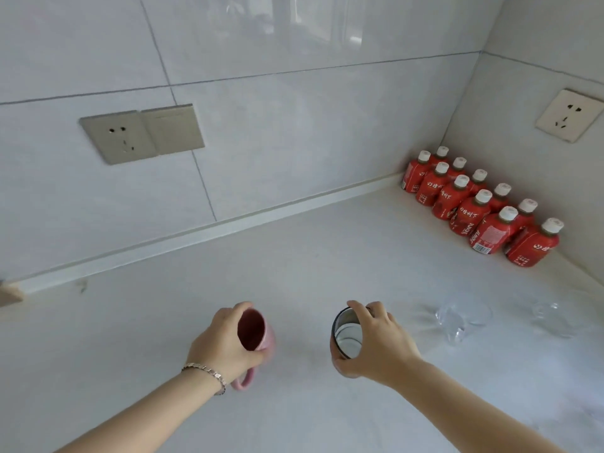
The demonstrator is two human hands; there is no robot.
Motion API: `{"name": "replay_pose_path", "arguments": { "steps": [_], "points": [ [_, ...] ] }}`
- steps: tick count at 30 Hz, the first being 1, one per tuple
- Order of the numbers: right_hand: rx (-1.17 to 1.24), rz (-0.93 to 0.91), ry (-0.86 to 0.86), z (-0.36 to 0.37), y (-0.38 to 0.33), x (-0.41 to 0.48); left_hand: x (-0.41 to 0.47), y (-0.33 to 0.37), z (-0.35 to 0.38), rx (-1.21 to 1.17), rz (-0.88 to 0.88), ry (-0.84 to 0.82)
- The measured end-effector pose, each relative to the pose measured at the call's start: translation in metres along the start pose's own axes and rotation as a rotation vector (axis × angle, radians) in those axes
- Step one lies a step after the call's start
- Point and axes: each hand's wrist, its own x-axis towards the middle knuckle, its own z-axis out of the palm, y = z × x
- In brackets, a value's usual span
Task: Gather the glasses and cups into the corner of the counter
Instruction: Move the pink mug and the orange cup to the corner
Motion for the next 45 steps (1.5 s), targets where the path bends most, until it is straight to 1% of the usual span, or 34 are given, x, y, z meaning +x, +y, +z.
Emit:
{"name": "replay_pose_path", "arguments": {
  "steps": [5,10,15,18,24,27,30,34,39,45],
  "points": [
    [-0.050,-0.178,-0.078,0.036,-0.080,-0.049,-0.091,-0.077,-0.046,0.040,-0.115,0.033],
    [-0.077,-0.354,-0.139,0.064,-0.179,-0.083,-0.165,-0.162,-0.112,0.039,-0.244,0.130],
    [-0.104,-0.512,-0.172,0.093,-0.293,-0.096,-0.210,-0.256,-0.184,-0.017,-0.381,0.233],
    [-0.120,-0.567,-0.185,0.121,-0.364,-0.096,-0.221,-0.321,-0.223,-0.030,-0.442,0.265],
    [-0.075,-0.528,-0.245,0.195,-0.501,-0.083,-0.223,-0.459,-0.298,-0.053,-0.516,0.292],
    [-0.043,-0.476,-0.282,0.222,-0.560,-0.068,-0.217,-0.510,-0.331,-0.001,-0.550,0.290],
    [0.000,-0.405,-0.297,0.244,-0.607,-0.048,-0.204,-0.548,-0.359,0.038,-0.564,0.275],
    [0.009,-0.337,-0.256,0.266,-0.656,-0.010,-0.186,-0.583,-0.380,0.013,-0.563,0.286],
    [-0.025,-0.313,-0.165,0.279,-0.705,0.046,-0.174,-0.607,-0.389,-0.049,-0.581,0.326],
    [-0.054,-0.336,-0.183,0.291,-0.738,0.098,-0.156,-0.619,-0.391,-0.032,-0.599,0.309]
  ]
}}
